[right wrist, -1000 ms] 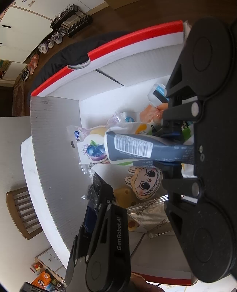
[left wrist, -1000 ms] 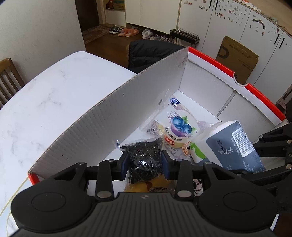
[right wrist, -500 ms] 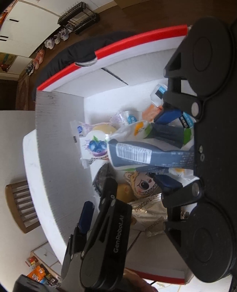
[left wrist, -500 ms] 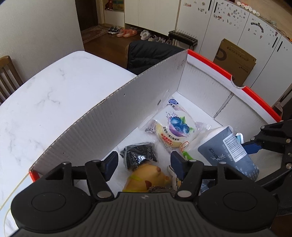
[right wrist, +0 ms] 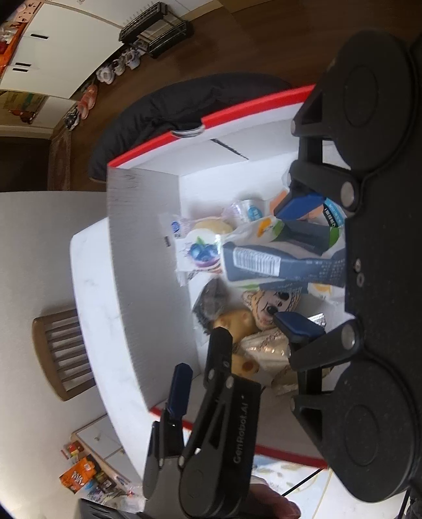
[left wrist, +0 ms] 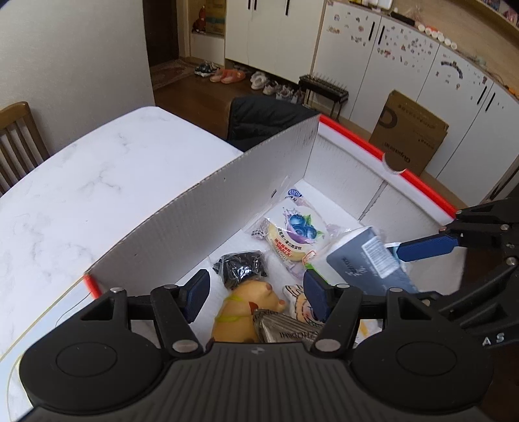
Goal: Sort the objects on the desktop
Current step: 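Open the right tool on the tissue pack while both tools withdraw toward the table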
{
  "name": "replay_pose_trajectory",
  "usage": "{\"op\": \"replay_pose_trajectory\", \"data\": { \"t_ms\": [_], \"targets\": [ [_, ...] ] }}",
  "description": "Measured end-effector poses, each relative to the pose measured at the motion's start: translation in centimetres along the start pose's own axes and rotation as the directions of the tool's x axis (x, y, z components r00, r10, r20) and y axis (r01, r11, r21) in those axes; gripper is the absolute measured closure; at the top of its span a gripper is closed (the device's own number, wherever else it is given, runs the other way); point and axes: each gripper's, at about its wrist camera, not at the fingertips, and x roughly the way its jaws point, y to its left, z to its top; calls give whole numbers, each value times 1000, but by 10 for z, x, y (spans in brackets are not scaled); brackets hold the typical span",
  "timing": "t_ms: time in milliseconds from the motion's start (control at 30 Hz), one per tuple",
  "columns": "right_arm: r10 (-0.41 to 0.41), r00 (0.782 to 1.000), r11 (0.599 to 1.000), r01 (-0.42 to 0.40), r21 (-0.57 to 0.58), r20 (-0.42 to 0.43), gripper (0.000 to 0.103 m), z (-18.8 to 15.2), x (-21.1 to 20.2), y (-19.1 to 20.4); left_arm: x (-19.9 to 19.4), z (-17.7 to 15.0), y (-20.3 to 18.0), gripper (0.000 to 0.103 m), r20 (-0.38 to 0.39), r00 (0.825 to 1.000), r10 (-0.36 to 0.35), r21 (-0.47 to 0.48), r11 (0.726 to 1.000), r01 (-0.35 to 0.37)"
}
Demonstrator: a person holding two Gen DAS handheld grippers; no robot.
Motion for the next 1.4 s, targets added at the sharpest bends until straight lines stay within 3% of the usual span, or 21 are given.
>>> {"op": "replay_pose_trajectory", "data": {
  "t_ms": [400, 500, 900, 1400],
  "targets": [
    [33, 997, 995, -26, -98, 74, 40, -5, -29, 21, -73, -31, -2, 40, 108, 994, -8, -45, 999, 13],
    [36, 996, 993, -27, -116, 79, 40, -6, -31, 27, -88, -41, -1, 31, 125, 992, 1, -62, 998, 7],
    [87, 994, 987, -76, -143, 73, 33, -12, -29, 60, -130, -76, 5, 26, 177, 983, 38, -100, 995, -21],
    [72, 994, 990, -60, -129, 88, 28, -15, -24, 130, -158, -121, 69, 17, 200, 977, 77, -158, 986, -45]
  ]
}}
